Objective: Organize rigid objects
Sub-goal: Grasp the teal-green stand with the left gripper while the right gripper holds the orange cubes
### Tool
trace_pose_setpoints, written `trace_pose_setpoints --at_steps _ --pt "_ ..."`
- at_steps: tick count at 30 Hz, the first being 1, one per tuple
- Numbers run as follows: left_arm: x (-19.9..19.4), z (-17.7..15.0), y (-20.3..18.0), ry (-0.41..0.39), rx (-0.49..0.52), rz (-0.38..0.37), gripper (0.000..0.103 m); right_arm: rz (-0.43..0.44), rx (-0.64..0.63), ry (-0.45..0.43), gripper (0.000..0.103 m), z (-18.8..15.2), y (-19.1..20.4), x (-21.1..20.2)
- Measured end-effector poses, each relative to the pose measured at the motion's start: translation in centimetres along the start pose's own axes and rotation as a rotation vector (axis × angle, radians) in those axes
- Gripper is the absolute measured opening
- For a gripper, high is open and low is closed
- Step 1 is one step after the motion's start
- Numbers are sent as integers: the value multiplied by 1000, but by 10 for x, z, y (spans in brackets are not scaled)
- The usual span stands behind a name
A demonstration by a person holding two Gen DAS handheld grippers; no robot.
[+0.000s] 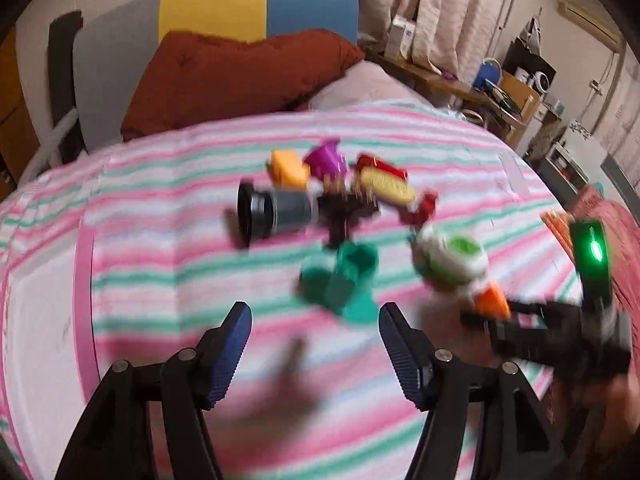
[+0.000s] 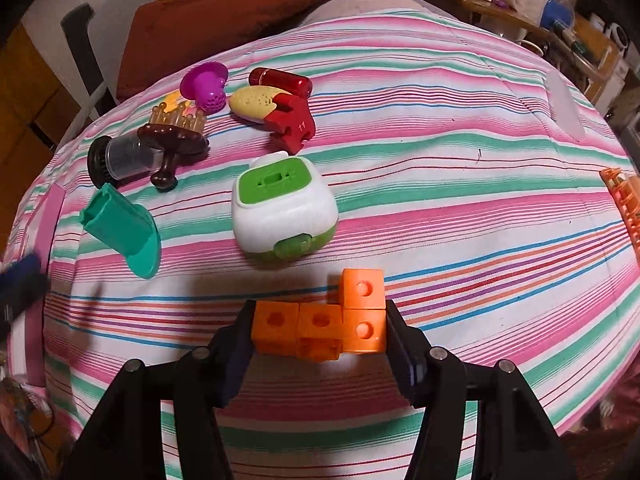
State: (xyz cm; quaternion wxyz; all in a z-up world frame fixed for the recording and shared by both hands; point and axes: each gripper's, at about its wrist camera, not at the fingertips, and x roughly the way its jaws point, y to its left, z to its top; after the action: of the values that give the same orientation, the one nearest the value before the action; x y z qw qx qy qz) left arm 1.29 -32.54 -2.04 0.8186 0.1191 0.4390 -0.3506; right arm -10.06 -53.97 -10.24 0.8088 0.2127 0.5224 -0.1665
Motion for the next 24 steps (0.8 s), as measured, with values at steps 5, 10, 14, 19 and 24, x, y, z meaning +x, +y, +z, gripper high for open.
trace_pose_setpoints --at_steps 5,10,14,19,24 --pt "30 22 -3 33 -5 44 67 -1 -6 3 61 0 0 0" --pt "34 4 8 55 -4 65 67 -2 -6 6 61 0 0 -1" --pt "31 -14 23 57 -7 104 67 -4 -10 7 61 1 2 1" --pt "18 -39 42 45 -73 80 67 -5 -14 8 61 1 2 1" --pt "-9 -52 44 -47 -108 30 67 -9 -17 8 61 1 2 1"
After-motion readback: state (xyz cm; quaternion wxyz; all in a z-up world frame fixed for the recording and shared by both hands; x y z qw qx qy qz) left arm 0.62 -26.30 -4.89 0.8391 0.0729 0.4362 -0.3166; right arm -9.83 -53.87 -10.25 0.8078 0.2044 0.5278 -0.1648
